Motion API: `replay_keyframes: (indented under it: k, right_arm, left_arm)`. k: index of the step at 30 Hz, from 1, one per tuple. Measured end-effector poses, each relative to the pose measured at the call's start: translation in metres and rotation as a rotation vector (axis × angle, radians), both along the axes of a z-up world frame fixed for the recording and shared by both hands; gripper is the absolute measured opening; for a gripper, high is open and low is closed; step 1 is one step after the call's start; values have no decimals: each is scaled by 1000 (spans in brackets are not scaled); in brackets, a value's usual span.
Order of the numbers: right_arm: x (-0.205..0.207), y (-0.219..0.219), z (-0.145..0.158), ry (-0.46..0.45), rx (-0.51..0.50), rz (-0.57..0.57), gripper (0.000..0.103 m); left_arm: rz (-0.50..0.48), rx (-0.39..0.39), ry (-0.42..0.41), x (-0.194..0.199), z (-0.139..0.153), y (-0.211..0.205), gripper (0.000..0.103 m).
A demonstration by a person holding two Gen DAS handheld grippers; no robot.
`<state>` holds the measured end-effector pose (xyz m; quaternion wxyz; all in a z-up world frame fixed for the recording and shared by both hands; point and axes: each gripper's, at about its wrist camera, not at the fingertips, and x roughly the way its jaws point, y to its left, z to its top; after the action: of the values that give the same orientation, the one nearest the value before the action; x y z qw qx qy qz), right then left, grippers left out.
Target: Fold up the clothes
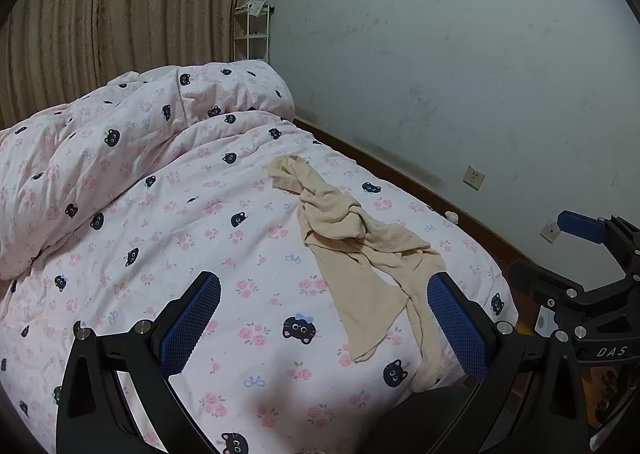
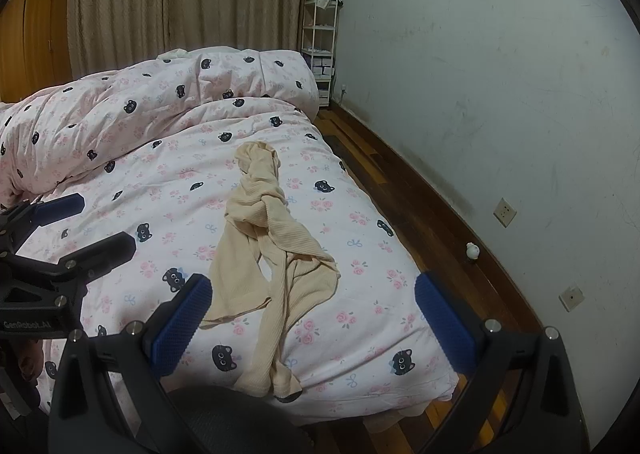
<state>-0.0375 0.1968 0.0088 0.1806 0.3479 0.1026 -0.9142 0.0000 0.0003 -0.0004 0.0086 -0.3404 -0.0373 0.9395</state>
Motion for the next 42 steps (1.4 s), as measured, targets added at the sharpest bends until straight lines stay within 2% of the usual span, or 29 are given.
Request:
replay_keyframes:
  k: [42]
  right_arm:
    - [-3,-14,1,0,13,16,103]
  left_arm:
    - [22,8,1,1,0,-15,103]
